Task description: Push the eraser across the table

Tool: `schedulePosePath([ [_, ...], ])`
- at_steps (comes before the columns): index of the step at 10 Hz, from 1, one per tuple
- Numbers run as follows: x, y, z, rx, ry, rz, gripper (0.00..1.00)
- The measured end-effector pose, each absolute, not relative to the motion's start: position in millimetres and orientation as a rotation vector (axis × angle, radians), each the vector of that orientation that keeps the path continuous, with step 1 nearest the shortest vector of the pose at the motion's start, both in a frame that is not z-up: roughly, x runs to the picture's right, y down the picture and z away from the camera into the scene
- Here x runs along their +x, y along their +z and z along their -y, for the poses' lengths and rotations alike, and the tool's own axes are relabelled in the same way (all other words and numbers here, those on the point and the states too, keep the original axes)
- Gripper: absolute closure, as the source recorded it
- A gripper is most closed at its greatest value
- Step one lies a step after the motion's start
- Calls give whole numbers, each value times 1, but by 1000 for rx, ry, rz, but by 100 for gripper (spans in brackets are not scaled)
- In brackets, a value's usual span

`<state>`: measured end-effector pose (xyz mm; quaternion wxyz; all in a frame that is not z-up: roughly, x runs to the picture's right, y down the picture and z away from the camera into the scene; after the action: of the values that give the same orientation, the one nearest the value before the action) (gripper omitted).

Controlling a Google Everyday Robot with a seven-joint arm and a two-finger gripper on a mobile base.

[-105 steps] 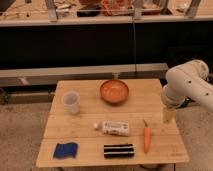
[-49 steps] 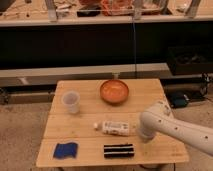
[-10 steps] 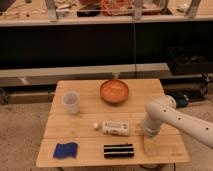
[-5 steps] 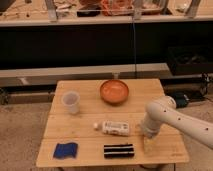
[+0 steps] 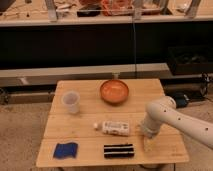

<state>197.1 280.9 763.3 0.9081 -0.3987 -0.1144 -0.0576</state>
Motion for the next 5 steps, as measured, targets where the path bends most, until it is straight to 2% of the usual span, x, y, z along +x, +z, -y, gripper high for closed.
schedulePosePath([
  [5,196,764,-285,-833,-114,245,20],
])
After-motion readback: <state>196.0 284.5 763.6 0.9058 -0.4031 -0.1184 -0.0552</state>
